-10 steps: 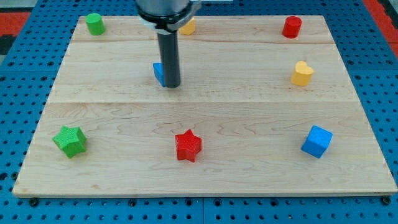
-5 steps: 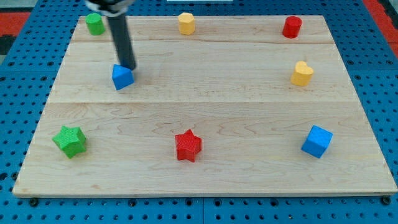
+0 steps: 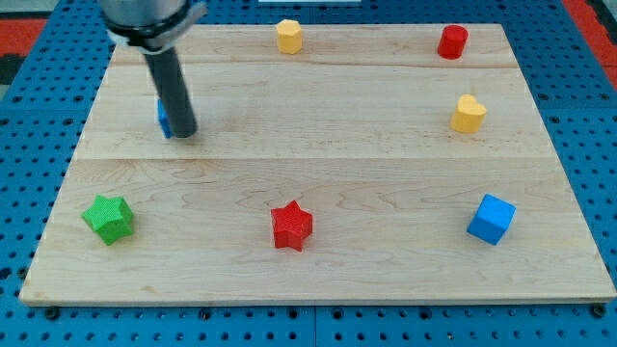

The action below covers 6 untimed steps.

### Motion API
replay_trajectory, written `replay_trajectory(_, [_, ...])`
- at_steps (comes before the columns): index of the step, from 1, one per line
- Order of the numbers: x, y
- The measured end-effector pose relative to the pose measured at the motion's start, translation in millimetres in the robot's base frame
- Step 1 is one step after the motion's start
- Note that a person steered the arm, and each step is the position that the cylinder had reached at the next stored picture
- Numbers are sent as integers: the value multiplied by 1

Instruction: Push the blue triangle to the center left

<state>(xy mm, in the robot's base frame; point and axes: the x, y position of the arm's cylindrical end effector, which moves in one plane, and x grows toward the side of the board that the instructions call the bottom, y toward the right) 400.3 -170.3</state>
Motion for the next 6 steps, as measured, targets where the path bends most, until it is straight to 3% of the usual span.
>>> replay_trajectory(1, [2,6])
replay_trajectory(2, [-18,54])
replay_trajectory(4, [-36,-23])
replay_trajectory(6, [-36,-62])
